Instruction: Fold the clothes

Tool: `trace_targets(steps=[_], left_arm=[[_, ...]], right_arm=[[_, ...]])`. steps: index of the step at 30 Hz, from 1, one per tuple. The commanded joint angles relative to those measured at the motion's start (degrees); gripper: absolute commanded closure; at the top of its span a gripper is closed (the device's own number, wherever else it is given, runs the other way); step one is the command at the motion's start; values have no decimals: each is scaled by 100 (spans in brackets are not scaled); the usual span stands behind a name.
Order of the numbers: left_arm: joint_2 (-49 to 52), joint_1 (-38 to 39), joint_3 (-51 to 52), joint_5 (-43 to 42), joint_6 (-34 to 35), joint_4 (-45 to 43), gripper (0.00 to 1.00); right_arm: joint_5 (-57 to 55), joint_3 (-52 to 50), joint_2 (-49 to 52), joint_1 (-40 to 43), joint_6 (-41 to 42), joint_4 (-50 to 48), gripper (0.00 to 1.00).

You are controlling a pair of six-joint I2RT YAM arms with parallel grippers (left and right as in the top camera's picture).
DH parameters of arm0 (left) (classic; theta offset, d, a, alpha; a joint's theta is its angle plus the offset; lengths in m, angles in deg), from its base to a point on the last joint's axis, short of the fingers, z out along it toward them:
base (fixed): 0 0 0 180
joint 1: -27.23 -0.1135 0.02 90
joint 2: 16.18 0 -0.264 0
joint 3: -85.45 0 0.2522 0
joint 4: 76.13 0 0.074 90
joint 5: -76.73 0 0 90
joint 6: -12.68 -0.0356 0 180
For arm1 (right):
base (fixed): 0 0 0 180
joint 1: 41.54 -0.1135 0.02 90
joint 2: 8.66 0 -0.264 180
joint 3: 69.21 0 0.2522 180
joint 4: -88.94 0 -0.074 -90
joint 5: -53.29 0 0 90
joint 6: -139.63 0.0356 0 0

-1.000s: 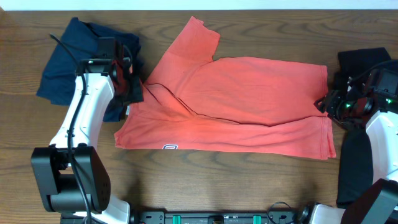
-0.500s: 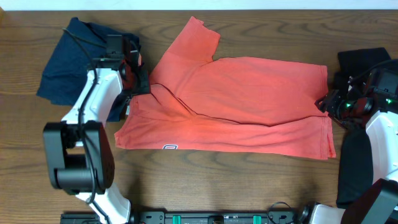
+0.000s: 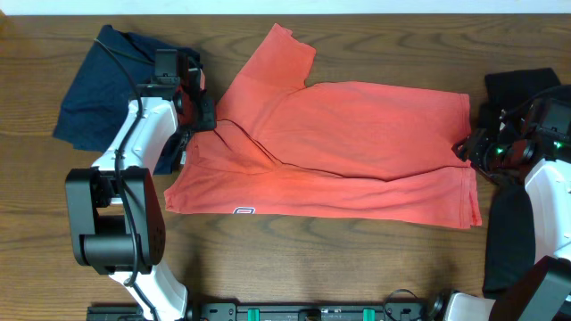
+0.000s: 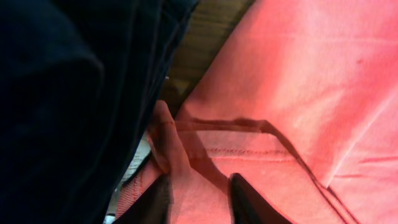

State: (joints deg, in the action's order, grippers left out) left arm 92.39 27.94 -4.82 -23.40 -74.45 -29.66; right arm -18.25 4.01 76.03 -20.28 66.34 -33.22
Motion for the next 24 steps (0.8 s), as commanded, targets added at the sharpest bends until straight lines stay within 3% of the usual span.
trace_targets(steps=[1,6,10,14,20,24], left_arm=[[81,0,28,74,-52,39,55],[374,2,28,70,-70,-9,54],[490,2,26,-144,-66,-9,77],[369,2,-42,-557,-66,-26,85],[81,2,-48,-675,83,87,88],[-103,17,-48,-1303,83,304,92]], right_arm=[[-9,74,-2,-76,-92,11,43],[-7,76,-2,-76,-92,13,44],[-9,76,-2,-76,-92,31,43],[-9,76,-2,-76,-92,28,43],[-57,74,-2,-76,-96,26,40],[-116,76,-2,-70,-96,26,39]])
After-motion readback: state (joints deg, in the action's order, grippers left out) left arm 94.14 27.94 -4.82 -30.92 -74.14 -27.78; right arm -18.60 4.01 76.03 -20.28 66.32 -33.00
